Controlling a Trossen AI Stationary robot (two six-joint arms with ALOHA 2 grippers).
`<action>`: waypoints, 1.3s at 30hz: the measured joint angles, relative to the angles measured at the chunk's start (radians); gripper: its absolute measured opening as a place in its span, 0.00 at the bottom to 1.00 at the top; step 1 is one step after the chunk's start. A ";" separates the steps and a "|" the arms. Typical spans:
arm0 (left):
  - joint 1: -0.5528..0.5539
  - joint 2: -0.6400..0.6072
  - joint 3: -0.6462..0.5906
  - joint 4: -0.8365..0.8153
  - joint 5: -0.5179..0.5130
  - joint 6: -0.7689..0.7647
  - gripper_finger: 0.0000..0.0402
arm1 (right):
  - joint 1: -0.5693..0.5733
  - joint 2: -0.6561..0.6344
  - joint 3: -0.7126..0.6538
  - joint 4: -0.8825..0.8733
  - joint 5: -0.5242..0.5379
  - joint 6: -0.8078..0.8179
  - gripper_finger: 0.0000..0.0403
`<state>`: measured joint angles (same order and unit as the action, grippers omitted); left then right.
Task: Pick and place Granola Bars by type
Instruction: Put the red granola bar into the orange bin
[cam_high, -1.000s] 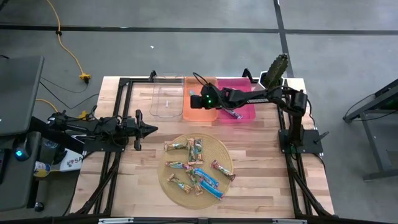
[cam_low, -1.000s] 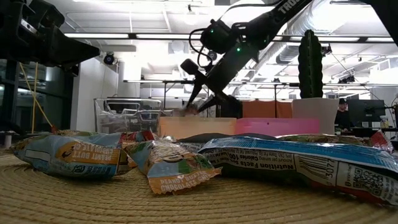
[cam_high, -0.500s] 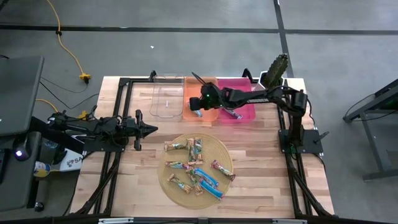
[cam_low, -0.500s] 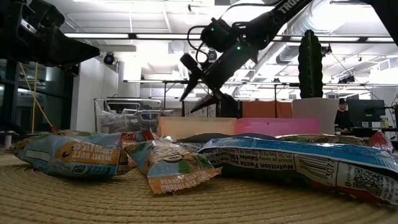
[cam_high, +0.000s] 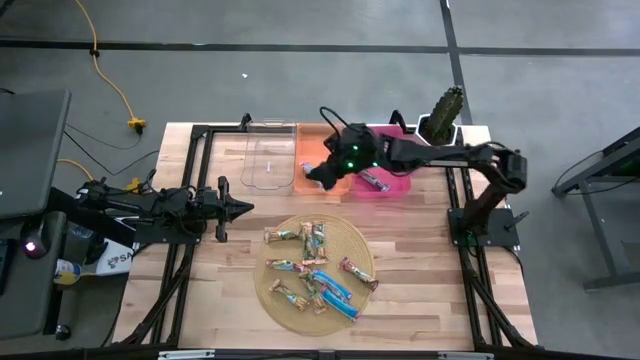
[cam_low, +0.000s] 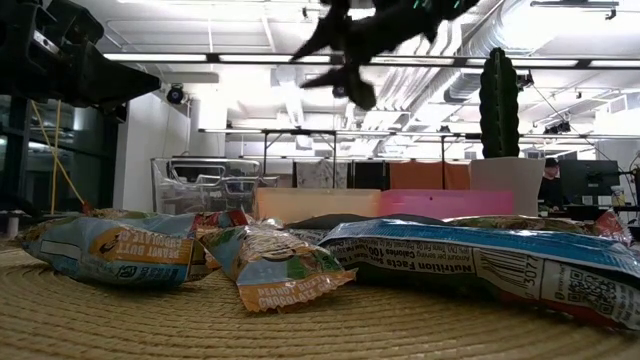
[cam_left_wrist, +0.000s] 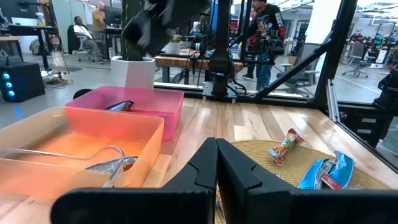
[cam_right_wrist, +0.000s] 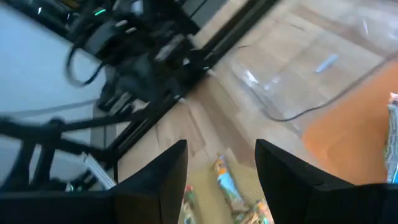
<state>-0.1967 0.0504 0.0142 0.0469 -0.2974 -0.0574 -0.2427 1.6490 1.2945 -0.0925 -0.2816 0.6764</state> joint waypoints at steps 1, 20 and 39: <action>0.000 0.000 0.000 0.000 0.000 0.000 0.00 | 0.020 -0.027 0.000 -0.019 0.024 -0.023 0.43; 0.000 0.000 0.000 0.000 -0.001 0.000 0.00 | 0.518 -0.184 0.000 -0.627 0.385 0.246 0.43; 0.000 0.000 0.000 0.000 -0.001 0.000 0.00 | 0.637 0.137 0.000 -0.648 0.162 0.392 0.43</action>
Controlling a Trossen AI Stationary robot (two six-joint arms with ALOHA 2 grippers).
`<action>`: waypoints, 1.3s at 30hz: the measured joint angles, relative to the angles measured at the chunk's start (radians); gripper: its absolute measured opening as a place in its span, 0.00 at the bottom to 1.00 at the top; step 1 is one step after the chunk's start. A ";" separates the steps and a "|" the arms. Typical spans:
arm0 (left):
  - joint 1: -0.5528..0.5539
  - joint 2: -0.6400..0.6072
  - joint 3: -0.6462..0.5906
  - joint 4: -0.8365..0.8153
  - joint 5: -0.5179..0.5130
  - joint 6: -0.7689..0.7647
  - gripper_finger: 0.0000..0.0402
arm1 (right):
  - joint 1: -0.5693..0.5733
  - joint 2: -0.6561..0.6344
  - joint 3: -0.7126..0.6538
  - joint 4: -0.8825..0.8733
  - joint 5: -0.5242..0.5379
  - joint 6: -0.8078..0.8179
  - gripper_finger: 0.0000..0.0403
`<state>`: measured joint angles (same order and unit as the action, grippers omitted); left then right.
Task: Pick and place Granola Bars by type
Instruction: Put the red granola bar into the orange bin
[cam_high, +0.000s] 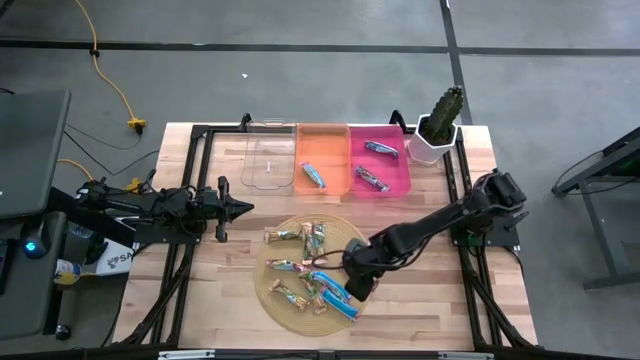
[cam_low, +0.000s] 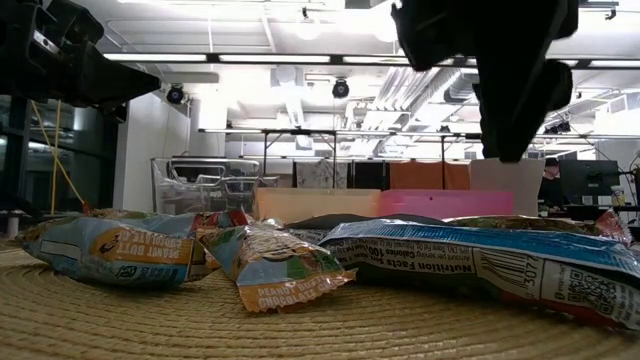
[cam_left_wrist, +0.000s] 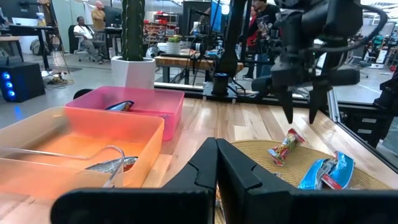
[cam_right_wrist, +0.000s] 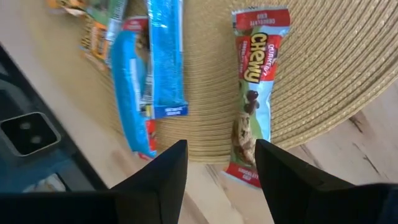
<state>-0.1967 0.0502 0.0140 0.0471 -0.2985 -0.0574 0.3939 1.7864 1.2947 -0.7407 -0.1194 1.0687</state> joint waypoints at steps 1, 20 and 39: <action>0.000 0.000 0.000 0.000 0.000 0.000 0.00 | 0.000 0.006 0.000 -0.002 0.001 -0.005 0.43; 0.000 0.000 0.000 0.000 0.000 0.000 0.00 | -0.001 0.035 0.000 0.009 0.100 -0.163 0.48; 0.000 0.000 0.000 0.000 -0.001 0.000 0.00 | 0.000 0.120 0.000 0.015 0.117 -0.198 0.66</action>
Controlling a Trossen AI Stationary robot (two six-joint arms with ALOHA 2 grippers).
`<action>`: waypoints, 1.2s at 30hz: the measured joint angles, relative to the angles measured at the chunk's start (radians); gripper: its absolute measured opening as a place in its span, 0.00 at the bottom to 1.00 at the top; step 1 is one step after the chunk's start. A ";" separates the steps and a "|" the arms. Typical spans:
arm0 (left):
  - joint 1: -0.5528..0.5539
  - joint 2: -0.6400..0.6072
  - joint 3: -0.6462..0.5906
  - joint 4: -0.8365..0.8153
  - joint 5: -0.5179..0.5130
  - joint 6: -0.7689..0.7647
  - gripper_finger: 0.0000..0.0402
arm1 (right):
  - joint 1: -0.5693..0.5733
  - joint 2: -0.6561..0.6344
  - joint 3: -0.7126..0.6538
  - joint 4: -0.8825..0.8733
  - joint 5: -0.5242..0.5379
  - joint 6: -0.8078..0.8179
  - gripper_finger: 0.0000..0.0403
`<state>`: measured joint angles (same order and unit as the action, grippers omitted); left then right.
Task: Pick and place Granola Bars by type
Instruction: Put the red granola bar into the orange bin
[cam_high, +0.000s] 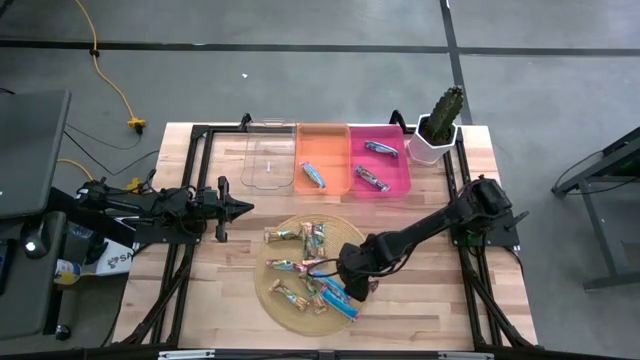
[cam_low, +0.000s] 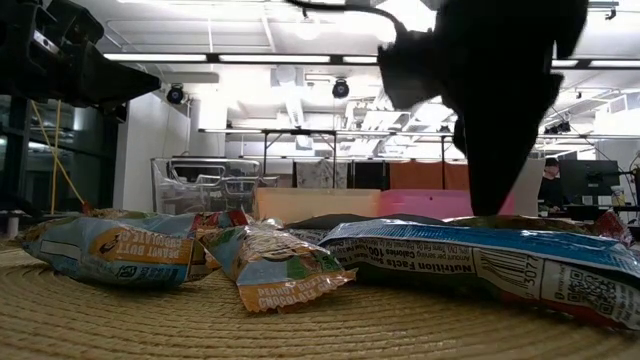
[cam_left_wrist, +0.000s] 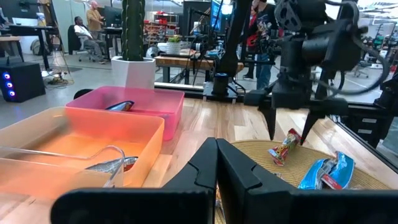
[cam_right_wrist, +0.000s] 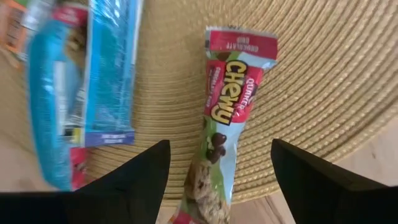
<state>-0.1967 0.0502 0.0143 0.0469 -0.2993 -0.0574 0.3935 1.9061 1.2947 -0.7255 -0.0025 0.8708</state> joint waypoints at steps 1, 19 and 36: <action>0.000 0.000 0.000 0.000 0.000 0.000 0.00 | 0.000 0.009 0.000 0.000 0.000 -0.003 0.66; 0.000 0.000 0.000 0.000 0.001 0.000 0.00 | 0.000 0.092 0.004 0.003 0.052 0.027 0.65; 0.000 0.000 0.000 0.000 0.001 0.000 0.00 | -0.001 0.096 0.001 -0.004 0.090 0.048 0.37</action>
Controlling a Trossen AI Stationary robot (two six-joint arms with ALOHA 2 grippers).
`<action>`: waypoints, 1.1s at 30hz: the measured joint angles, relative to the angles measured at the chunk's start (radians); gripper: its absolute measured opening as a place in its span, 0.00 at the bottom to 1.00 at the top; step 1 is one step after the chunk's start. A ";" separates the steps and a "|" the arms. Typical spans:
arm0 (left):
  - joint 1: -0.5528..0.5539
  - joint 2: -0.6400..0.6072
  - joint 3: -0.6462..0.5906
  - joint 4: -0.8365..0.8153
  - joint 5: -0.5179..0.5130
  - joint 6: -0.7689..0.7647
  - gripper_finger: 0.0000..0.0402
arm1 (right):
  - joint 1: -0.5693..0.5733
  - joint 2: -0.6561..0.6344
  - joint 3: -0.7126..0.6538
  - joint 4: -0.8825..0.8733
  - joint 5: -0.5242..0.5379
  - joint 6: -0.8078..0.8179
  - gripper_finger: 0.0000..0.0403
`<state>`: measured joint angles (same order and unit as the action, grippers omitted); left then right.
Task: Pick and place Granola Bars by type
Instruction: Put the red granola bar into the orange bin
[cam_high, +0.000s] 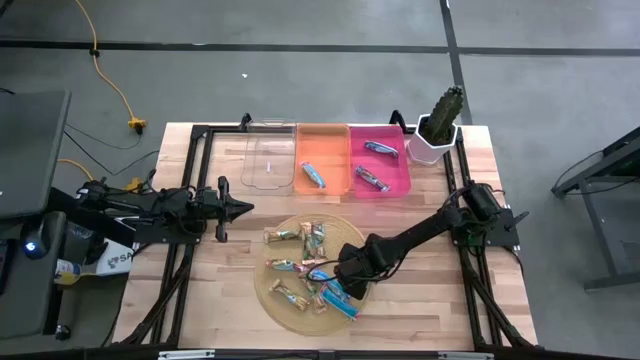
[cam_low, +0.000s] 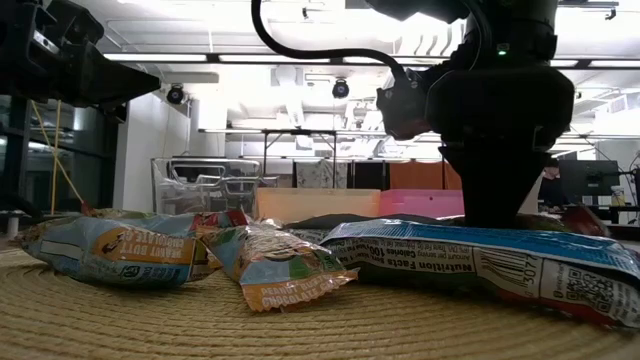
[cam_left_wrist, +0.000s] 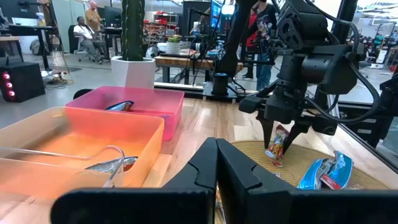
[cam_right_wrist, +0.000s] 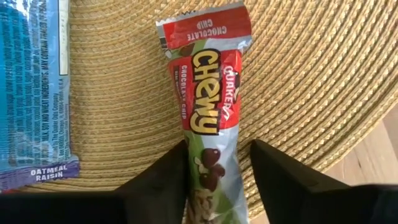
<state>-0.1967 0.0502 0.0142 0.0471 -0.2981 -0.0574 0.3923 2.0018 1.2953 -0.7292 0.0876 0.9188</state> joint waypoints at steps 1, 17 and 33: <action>0.000 0.000 0.000 0.000 0.000 0.000 0.00 | 0.000 0.000 0.000 0.000 -0.002 0.000 0.36; 0.000 0.000 0.000 0.000 0.001 0.000 0.00 | -0.006 -0.078 -0.004 0.087 0.008 -0.003 0.22; 0.000 0.000 0.000 0.000 0.000 0.000 0.00 | -0.043 -0.192 -0.003 0.664 0.074 -0.192 0.22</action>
<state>-0.1967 0.0502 0.0140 0.0470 -0.2977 -0.0574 0.3496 1.8094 1.2926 -0.0651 0.1612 0.7266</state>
